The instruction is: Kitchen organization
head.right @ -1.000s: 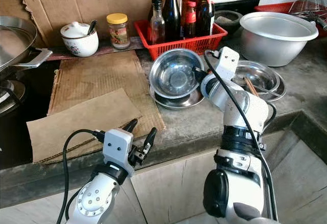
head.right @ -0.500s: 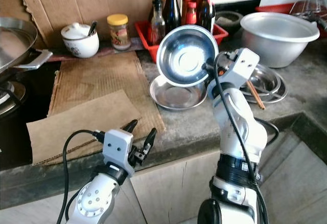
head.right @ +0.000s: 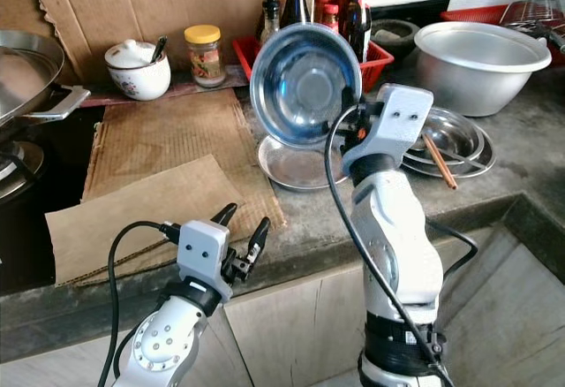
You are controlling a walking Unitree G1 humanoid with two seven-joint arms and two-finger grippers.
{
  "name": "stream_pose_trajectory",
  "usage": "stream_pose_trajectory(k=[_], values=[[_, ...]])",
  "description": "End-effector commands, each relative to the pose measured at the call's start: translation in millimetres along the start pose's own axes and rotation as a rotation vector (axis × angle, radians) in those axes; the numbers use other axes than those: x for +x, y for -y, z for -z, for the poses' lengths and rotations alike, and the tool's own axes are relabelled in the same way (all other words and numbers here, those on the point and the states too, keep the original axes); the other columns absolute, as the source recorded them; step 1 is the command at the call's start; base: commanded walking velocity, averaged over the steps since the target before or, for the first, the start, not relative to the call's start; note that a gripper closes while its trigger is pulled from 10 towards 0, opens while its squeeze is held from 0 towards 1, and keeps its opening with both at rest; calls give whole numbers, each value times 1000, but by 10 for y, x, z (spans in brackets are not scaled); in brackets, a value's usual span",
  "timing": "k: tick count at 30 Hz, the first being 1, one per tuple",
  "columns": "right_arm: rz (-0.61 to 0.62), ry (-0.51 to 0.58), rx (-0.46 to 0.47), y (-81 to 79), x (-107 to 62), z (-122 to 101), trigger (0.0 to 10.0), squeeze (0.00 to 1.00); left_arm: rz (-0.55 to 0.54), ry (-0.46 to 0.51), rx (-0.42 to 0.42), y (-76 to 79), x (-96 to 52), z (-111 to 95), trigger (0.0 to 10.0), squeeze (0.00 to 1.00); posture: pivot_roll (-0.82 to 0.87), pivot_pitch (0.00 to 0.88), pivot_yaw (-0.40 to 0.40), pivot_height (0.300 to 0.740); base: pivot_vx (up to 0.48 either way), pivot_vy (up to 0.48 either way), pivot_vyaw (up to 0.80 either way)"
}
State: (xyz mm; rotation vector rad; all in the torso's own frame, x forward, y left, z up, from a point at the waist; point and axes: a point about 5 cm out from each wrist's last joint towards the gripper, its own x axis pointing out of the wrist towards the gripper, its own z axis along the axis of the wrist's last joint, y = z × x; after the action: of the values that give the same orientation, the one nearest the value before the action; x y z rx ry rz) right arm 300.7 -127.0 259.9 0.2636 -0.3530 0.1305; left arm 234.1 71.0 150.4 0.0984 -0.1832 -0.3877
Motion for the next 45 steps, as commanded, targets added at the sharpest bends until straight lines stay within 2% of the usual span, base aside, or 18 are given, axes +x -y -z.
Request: stream_pose_trajectory(k=[1,15,25,30,32,37,45], values=[[-36,56,-14,-71,-17,-93,10000,0,-11,23,5,-12,5,-49,10000,0,107,64,-7,740,-311,0,0],[-31,77,22,-63,-39,-90,10000,0,1,13,8,-7,-17,-28,10000,0,109,63,-1,740,-335,0,0],[-9,67,7,5,-85,-61,10000,0,8,12,9,-3,-13,-28,10000,0,108,64,0,740,-340,0,0],[17,26,-35,93,-202,60,10000,0,10,12,9,-1,-13,-26,10000,0,108,60,-4,740,-342,0,0],[29,-9,-84,149,-308,158,10000,0,12,14,6,12,-17,-27,10000,0,104,58,0,740,-343,0,0],[38,-47,-88,163,-391,248,10000,0,20,14,-3,48,-20,-26,10000,0,100,57,3,740,-341,0,0],[69,-149,-129,220,-624,480,10000,0,35,9,-3,57,-26,-7,10000,0,98,44,8,740,-237,0,-175]])
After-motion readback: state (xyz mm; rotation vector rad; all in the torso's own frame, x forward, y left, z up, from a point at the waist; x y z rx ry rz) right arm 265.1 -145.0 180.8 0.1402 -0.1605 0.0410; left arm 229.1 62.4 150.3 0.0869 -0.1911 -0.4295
